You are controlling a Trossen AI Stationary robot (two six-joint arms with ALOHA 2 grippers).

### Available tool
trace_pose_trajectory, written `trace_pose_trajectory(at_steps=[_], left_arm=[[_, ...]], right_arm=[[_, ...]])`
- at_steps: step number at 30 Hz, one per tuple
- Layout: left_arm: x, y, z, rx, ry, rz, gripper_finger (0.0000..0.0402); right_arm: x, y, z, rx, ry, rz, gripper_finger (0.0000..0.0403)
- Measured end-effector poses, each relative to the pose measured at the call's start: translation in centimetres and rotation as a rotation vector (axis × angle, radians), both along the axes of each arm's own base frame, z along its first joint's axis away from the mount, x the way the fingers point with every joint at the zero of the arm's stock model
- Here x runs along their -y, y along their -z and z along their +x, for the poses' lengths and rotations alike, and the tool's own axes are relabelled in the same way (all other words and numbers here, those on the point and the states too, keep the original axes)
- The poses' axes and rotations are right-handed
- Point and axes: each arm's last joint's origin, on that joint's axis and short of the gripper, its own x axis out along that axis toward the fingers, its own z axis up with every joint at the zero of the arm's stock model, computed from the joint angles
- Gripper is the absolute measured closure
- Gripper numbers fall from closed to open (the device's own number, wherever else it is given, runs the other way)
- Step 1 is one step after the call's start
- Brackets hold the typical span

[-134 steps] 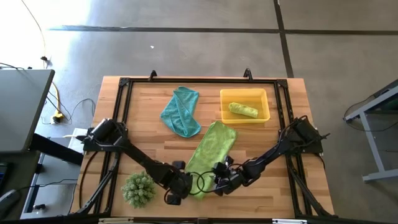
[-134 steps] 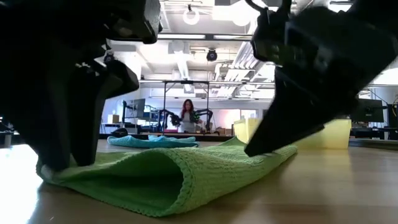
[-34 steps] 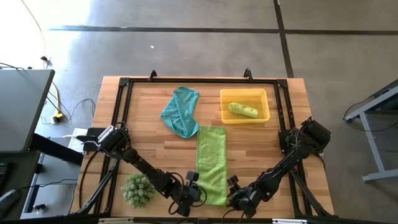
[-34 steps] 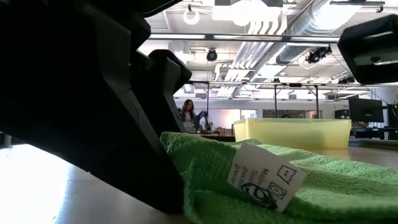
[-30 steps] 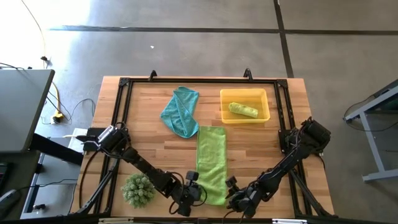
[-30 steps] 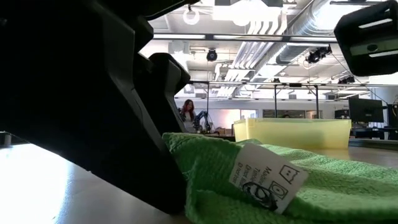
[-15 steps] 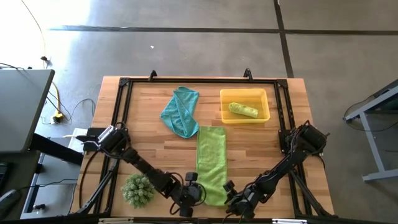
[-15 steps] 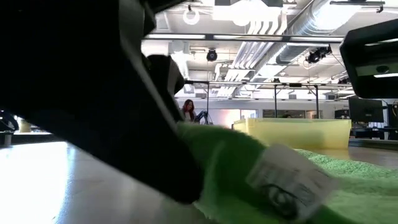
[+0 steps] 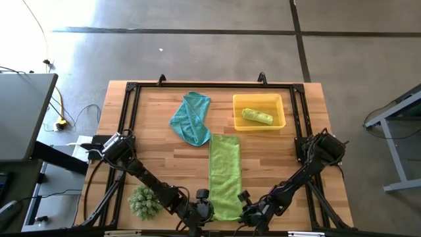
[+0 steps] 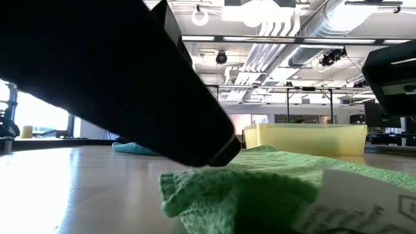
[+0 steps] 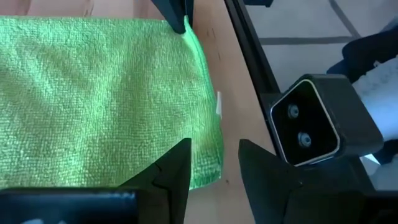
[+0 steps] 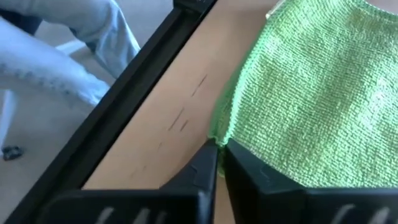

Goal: Roll microfiber towels into tight, uniform cylinder then place into a basket
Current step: Roll the green towel

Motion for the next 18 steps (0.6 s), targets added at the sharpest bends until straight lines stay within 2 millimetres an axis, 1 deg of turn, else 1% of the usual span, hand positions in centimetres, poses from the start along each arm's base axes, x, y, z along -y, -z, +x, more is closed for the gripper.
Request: trace_pose_trajectory(at_steps=[5,11,18], left_arm=[[0.1,0.0,-0.1,0.001,0.003,0.0,0.0277],[0.5,-0.2,-0.3,0.01,0.031,0.017,0.0277],[1.7,-1.3,-0.3,0.048,0.109,0.132,0.0277]], right_arm=[[0.0,-0.1,0.0,-0.018,0.042,0.036,0.04],[0.3,-0.9,-0.3,-0.064,0.108,0.089,0.0402],[0.4,-1.7,-0.6,-0.119,0.258,0.191,0.0402]])
